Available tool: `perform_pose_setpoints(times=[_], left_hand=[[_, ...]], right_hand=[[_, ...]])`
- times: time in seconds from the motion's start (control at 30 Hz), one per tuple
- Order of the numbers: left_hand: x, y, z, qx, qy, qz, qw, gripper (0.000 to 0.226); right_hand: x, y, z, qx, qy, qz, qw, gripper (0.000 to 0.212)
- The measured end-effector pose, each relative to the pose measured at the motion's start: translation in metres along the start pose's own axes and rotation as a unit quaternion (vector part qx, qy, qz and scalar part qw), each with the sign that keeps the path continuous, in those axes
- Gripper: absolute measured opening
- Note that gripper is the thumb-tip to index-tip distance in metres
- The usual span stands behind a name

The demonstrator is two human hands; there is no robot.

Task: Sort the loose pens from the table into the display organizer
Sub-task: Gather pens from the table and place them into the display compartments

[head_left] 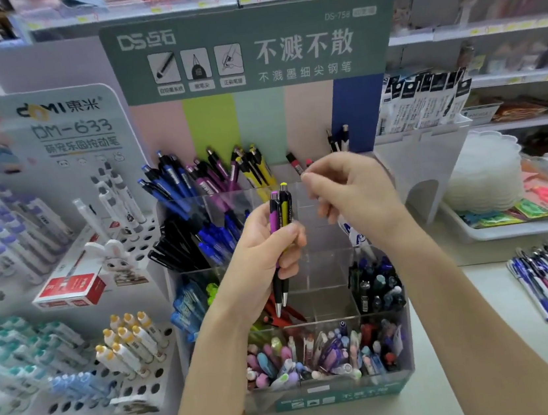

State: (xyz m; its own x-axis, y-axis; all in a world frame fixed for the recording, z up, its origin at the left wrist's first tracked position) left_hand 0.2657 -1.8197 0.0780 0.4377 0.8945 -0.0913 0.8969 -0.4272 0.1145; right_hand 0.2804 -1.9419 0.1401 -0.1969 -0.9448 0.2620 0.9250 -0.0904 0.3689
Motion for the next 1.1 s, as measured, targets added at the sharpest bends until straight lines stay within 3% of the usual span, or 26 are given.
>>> perform_pose_setpoints(times=[0.13,0.23,0.37,0.47,0.6,0.8,0.9,0.97,1.1], left_hand=[[0.011,-0.005,-0.006,-0.005,0.099,-0.055,0.994,0.052],[0.011,-0.007,-0.012,-0.028,0.194,-0.073,0.978,0.063],[0.014,-0.010,-0.022,-0.062,0.241,-0.107,0.963,0.071],[0.022,-0.012,-0.026,-0.070,0.237,-0.133,0.960,0.069],[0.037,-0.013,-0.035,-0.076,0.239,-0.173,0.952,0.057],[0.051,-0.013,-0.040,-0.080,0.243,-0.191,0.948,0.043],[0.048,-0.012,-0.039,-0.073,0.214,-0.164,0.960,0.039],[0.047,-0.012,-0.038,-0.066,0.172,-0.150,0.971,0.036],[0.054,-0.006,-0.030,-0.022,0.072,-0.146,0.986,0.044]], right_hand=[[-0.024,-0.013,0.002,-0.042,0.068,0.059,0.995,0.017],[-0.038,-0.016,0.007,-0.016,-0.013,0.055,0.998,0.028],[-0.048,-0.010,0.010,0.003,-0.054,0.056,0.997,0.020],[-0.049,0.000,0.017,0.002,0.005,0.088,0.996,0.003],[-0.054,0.013,0.028,-0.001,0.070,0.119,0.990,0.020],[-0.067,0.019,0.028,0.008,0.066,0.122,0.990,0.008],[-0.067,0.021,0.029,0.015,0.083,0.117,0.990,0.017],[-0.071,0.020,0.025,-0.015,0.142,0.158,0.977,0.023],[-0.085,0.011,0.020,-0.083,0.296,0.316,0.898,0.040]])
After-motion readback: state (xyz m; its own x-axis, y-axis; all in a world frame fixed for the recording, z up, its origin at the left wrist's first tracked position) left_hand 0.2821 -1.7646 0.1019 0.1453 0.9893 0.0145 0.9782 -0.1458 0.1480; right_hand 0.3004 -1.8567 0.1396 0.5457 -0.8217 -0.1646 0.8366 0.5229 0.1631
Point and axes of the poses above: each hand's wrist, its own y-axis towards the middle knuckle, its own x-axis out of the back of the hand, z = x × y, the point moved 9 cm from there along y, towards the middle knuckle, and after that the axes turned 8 degrees about y, right-handed, at the moved point
